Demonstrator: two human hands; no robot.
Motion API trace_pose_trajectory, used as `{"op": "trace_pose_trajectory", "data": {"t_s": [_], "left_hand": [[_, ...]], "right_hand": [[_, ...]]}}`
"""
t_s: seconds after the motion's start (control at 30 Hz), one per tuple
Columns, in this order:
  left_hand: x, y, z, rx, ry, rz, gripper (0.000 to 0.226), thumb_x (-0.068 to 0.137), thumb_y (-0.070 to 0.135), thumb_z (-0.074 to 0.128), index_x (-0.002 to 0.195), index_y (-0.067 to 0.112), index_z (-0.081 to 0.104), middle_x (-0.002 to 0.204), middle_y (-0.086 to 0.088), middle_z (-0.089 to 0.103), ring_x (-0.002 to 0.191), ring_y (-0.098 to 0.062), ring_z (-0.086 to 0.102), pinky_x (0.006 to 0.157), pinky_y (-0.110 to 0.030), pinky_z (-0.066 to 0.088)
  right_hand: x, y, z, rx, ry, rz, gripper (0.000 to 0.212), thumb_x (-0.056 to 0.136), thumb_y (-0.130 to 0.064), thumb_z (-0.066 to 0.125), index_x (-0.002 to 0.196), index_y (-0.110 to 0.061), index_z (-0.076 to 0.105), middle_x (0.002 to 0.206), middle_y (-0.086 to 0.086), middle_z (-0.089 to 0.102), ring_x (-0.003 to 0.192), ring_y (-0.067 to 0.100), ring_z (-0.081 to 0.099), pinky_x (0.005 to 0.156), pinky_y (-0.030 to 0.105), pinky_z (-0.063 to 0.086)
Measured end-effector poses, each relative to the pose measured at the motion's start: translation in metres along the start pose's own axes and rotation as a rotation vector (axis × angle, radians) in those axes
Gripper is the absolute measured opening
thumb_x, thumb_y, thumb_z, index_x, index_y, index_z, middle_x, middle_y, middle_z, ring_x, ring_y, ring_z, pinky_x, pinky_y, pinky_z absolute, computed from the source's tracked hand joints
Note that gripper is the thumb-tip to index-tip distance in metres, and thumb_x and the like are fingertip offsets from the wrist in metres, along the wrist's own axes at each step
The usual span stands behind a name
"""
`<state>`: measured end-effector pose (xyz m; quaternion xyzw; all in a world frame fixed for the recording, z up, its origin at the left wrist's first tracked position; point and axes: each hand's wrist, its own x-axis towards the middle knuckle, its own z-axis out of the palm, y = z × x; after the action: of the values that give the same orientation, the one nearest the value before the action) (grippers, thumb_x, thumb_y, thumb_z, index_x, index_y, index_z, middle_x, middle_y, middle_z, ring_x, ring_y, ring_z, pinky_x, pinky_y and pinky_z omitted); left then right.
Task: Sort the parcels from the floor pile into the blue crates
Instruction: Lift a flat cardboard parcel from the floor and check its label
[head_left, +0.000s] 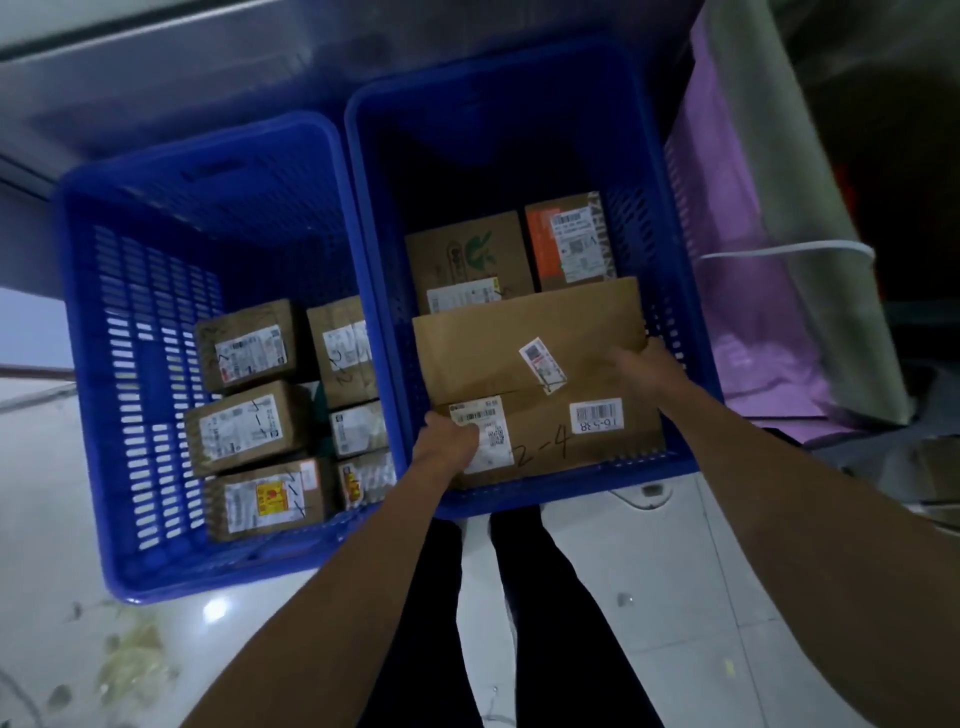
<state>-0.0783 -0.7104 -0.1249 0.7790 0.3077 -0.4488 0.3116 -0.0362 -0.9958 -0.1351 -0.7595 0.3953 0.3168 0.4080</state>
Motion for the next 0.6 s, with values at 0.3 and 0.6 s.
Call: {"op": "trace_pose_trajectory", "data": {"t_s": [0.3, 0.6], "left_hand": [[-0.004, 0.005, 0.016, 0.077, -0.004, 0.049, 0.067, 0.093, 0.045, 0.059, 0.14, 0.004, 0.033, 0.139, -0.017, 0.048, 0.124, -0.034, 0.053, 0.101, -0.044, 0.05], [-0.007, -0.007, 0.004, 0.157, -0.007, 0.006, 0.077, 0.094, 0.048, 0.059, 0.147, 0.002, 0.026, 0.146, -0.018, 0.043, 0.131, -0.035, 0.049, 0.104, -0.043, 0.047]], "right_hand": [[-0.005, 0.007, -0.008, -0.084, 0.09, -0.027, 0.071, 0.081, -0.047, 0.06, 0.139, -0.009, 0.046, 0.109, 0.003, 0.059, 0.091, 0.023, 0.059, 0.084, 0.038, 0.049], [-0.027, -0.003, 0.022, -0.125, 0.105, -0.093, 0.097, 0.087, -0.051, 0.066, 0.157, -0.007, 0.017, 0.155, 0.012, 0.032, 0.136, 0.033, 0.041, 0.109, 0.043, 0.037]]}}
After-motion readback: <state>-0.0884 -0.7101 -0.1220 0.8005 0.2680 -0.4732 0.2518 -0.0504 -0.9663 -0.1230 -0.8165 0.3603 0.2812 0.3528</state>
